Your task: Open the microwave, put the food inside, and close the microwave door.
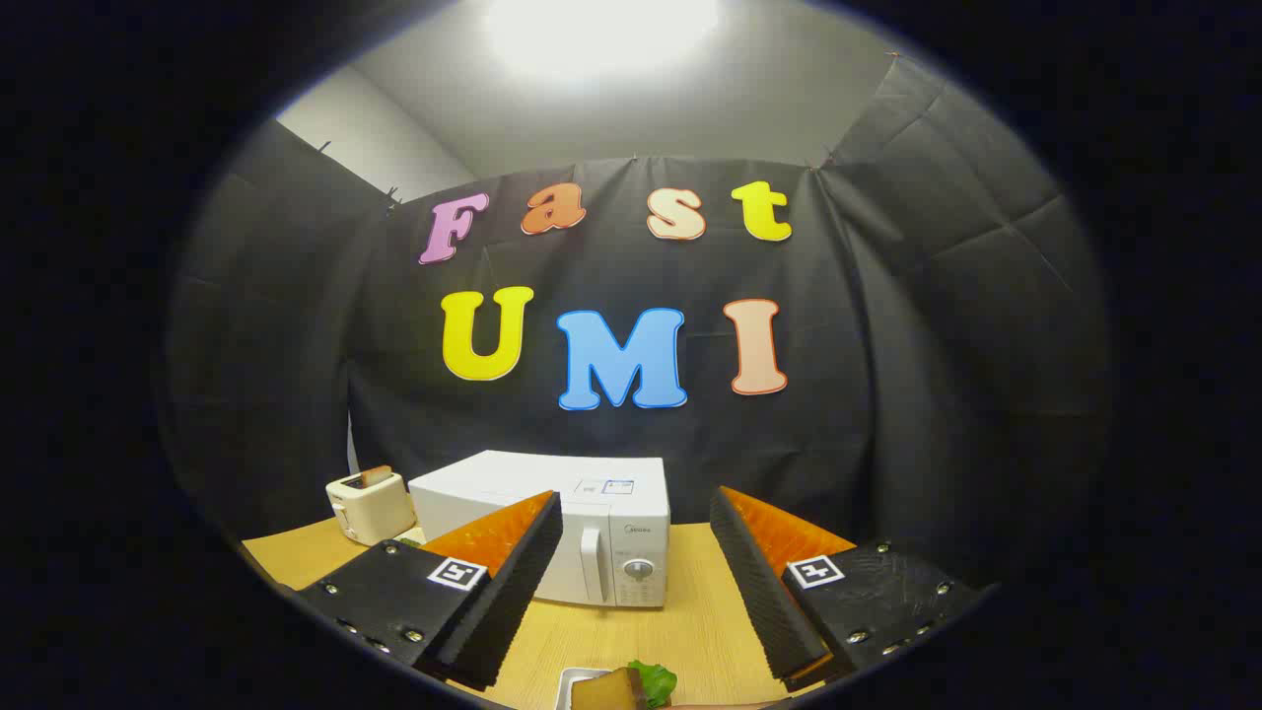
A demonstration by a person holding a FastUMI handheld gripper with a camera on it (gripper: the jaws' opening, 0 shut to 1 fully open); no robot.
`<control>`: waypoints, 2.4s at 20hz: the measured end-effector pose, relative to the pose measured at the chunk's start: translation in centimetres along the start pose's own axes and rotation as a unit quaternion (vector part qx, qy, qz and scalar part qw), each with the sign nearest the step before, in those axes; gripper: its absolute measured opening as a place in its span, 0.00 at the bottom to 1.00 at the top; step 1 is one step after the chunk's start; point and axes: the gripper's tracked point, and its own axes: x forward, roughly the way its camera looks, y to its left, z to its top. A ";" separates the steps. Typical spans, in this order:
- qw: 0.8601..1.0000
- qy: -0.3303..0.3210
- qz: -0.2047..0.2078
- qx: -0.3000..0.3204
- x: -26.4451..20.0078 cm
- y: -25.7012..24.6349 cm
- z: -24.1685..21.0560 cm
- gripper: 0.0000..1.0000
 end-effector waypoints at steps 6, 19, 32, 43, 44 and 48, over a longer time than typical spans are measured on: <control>1.000 0.013 0.005 0.017 0.3 0.0 -0.4 0.95; 0.999 0.038 0.038 0.012 3.0 3.1 -3.2 0.95; 0.996 0.062 0.058 -0.006 12.4 7.9 -12.2 0.96; 0.994 0.112 -0.003 0.003 19.8 6.3 -17.9 0.94; 0.993 0.118 -0.008 0.007 20.1 5.9 -18.4 0.91; 0.991 0.132 -0.029 -0.021 20.7 5.6 -19.3 0.64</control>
